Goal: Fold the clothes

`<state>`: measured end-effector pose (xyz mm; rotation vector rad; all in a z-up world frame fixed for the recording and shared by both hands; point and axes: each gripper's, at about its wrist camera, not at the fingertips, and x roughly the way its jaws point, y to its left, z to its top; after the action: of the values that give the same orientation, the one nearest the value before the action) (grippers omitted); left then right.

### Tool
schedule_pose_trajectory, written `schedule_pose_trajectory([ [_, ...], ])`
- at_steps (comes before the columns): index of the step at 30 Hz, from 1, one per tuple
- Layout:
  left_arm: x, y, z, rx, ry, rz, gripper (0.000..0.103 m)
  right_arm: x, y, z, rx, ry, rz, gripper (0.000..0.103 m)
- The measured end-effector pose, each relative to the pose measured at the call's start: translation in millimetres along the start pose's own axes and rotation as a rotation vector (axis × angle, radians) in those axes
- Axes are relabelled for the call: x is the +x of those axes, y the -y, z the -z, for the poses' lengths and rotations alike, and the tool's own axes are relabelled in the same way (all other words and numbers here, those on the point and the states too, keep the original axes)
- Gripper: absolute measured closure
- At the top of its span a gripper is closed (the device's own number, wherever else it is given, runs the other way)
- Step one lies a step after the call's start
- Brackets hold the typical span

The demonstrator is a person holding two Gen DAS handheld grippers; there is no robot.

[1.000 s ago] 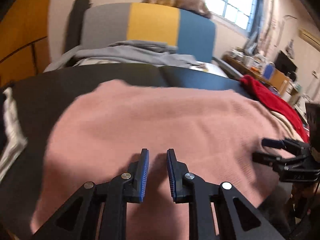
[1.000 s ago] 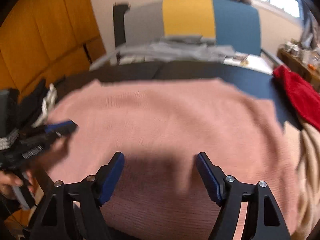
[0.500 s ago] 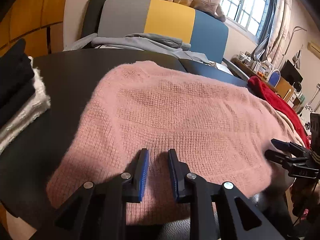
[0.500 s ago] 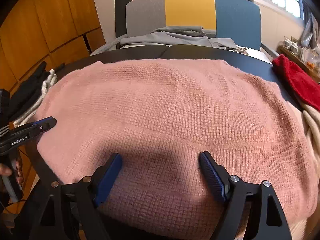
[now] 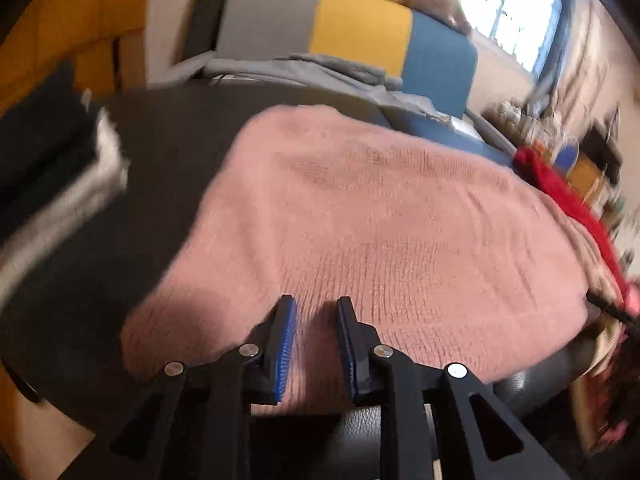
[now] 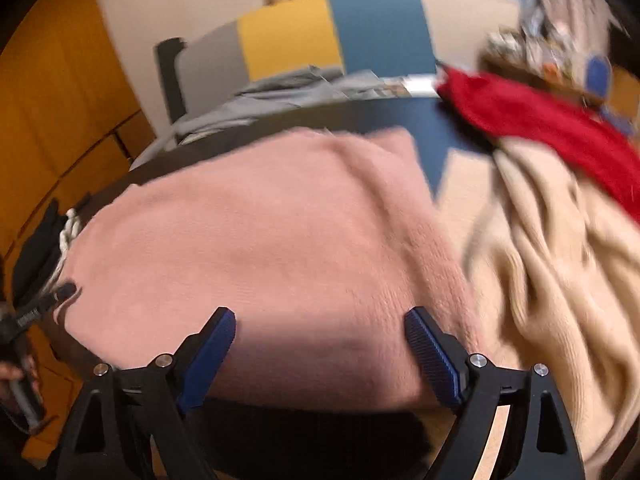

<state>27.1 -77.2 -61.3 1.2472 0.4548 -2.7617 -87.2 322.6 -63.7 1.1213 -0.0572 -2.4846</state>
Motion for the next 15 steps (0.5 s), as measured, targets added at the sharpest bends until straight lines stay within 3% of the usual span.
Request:
schedule_pose_trajectory([
  [4, -9, 5, 6, 0.027, 0.006, -0.016, 0.082, 0, 11, 9, 0.009, -0.019, 0.024, 0.014],
  [8, -29, -2, 3, -0.027, 0.026, 0.018, 0.082, -3, 12, 7, 0.0, -0.052, 0.019, 0.015],
  [10, -34, -6, -3, -0.026, 0.041, 0.001, 0.082, -5, 9, 1, -0.007, -0.061, 0.03, 0.015],
  [15, -37, -13, -17, -0.003, 0.058, -0.063, 0.082, 0, -25, -31, -0.122, 0.008, -0.026, 0.013],
])
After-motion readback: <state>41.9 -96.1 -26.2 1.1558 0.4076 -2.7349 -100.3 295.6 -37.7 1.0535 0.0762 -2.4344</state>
